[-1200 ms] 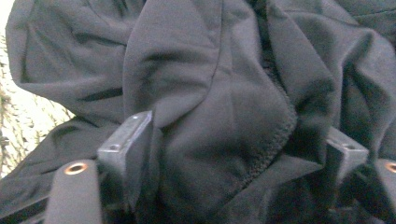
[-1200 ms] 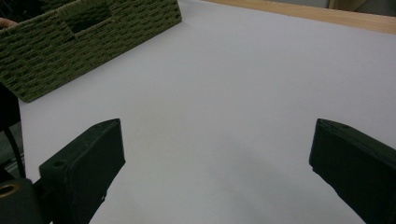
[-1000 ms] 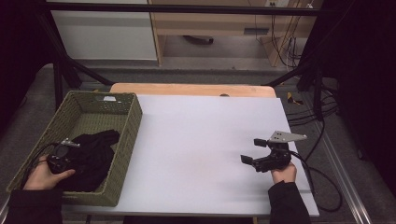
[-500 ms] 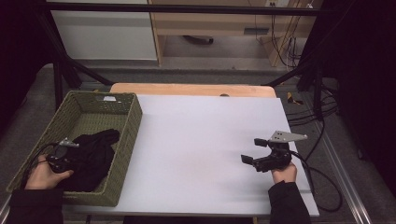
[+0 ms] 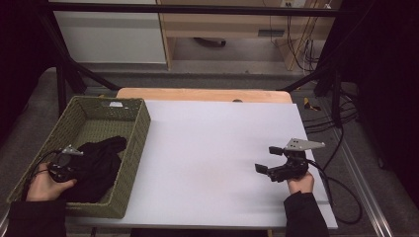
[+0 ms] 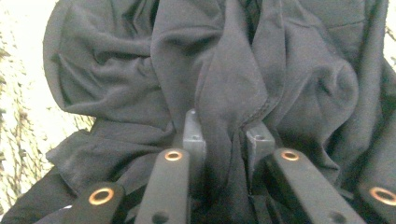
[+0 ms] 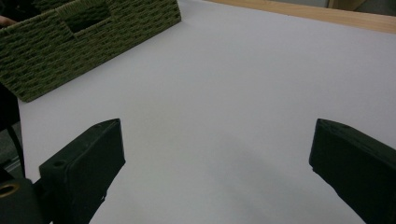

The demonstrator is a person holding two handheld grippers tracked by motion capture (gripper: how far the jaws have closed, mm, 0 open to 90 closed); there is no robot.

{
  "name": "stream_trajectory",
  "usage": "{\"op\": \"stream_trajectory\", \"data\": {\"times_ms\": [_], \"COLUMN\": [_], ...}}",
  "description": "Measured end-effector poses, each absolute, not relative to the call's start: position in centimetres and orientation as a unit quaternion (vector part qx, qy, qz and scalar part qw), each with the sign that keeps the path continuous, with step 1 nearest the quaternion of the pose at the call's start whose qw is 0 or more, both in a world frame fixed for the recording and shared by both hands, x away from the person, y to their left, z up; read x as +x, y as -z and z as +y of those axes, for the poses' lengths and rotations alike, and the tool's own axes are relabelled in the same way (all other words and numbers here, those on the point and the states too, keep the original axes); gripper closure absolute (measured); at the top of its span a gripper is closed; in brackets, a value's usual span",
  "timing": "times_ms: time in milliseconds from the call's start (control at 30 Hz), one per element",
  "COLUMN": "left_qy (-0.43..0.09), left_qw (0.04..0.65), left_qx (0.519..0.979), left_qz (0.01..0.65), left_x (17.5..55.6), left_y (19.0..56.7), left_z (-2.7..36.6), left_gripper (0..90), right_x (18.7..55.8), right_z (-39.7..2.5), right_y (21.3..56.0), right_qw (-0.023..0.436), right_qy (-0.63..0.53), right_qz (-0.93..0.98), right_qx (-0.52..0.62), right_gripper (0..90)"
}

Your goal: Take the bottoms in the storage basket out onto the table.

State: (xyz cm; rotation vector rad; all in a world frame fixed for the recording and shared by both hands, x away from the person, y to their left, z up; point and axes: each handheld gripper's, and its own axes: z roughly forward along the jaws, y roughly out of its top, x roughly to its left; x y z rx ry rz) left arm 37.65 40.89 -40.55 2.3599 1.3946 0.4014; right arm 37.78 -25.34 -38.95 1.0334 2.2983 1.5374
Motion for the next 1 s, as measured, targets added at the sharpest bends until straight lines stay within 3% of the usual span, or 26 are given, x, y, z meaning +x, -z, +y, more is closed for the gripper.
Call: {"op": "stream_trajectory", "data": {"times_ms": [1000], "left_qy": [-0.172], "left_qw": [0.277], "left_qx": [0.783], "left_qz": [0.530], "left_x": [37.3], "left_y": [37.3], "left_z": [41.8], "left_gripper": [76.3], "right_x": [37.8], "right_z": [-25.4], "right_y": [38.9], "right_qw": [0.096], "right_qy": [-0.518], "right_qz": [0.776], "right_qx": [0.348], "right_gripper": [4.0]}}
